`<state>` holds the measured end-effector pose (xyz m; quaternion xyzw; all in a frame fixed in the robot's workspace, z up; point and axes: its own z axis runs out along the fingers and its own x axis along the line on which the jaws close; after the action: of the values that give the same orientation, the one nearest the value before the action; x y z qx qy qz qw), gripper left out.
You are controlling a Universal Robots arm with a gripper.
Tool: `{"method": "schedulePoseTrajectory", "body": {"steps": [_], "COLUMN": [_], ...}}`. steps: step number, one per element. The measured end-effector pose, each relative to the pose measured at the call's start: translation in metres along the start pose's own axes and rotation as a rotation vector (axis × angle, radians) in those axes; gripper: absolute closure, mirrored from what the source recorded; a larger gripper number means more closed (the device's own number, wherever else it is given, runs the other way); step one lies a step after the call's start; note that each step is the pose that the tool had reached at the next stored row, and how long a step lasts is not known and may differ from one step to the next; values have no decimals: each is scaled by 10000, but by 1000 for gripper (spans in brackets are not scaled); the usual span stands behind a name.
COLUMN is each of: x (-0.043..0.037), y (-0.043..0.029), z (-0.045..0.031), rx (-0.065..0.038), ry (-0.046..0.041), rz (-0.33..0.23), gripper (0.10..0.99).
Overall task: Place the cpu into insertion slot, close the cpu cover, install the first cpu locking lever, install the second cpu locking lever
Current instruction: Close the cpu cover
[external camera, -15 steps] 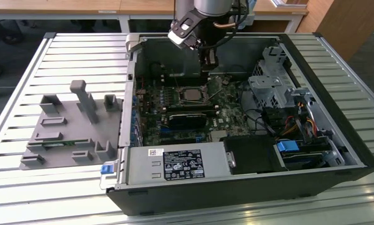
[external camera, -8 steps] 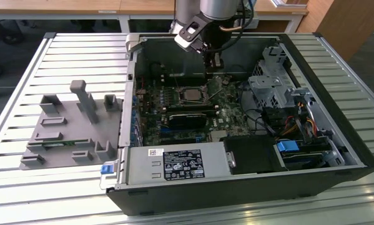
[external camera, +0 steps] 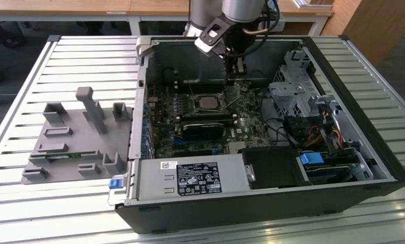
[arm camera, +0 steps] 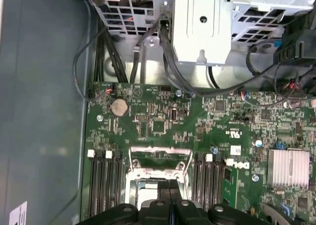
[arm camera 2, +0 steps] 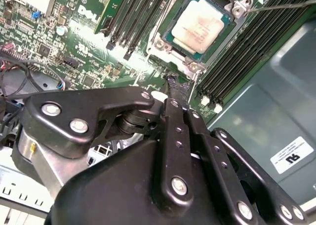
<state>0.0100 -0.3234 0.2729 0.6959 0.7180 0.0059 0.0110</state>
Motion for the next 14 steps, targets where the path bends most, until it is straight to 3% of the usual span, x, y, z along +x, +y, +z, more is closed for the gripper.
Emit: {"method": "schedulePoseTrajectory", "body": {"steps": [9,14], "x": [18,33], "y": [83,176], "z": [22,44], "rx": [-1,2], "ry": [1,1], "rz": [0,0], "gripper": [980,980]}}
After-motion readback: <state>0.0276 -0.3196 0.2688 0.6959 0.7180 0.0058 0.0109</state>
